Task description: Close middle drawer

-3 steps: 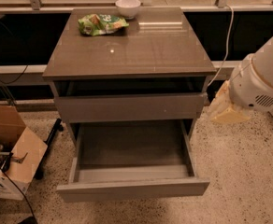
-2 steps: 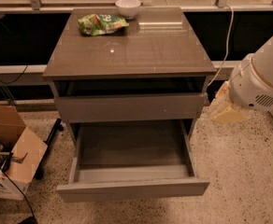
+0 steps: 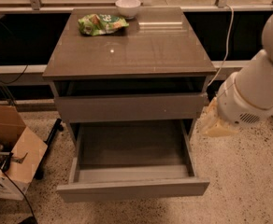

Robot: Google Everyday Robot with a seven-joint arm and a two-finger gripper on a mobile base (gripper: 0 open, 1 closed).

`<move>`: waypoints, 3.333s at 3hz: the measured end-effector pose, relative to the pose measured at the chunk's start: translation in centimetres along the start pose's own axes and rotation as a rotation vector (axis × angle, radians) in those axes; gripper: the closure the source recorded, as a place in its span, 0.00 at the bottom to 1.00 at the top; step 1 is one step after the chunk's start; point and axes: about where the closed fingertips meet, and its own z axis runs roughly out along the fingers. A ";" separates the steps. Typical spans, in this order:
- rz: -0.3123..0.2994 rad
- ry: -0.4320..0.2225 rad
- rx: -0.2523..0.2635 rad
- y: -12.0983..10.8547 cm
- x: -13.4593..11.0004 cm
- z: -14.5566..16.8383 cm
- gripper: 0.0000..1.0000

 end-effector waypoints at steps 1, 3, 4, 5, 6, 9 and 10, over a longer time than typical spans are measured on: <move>0.005 -0.012 -0.027 1.0 2.1 4.8 1.00; 0.051 -0.050 -0.077 1.5 6.1 11.4 1.00; 0.103 -0.059 -0.084 2.6 7.2 13.6 1.00; 0.167 -0.097 -0.117 4.5 8.6 18.3 1.00; 0.230 -0.135 -0.159 5.1 10.3 24.0 1.00; 0.263 -0.142 -0.214 5.9 11.2 30.5 1.00; 0.282 -0.165 -0.249 5.9 11.8 35.8 1.00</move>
Offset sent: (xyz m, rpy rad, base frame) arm 0.0065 -0.0663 -0.2045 0.1322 0.1328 -0.0675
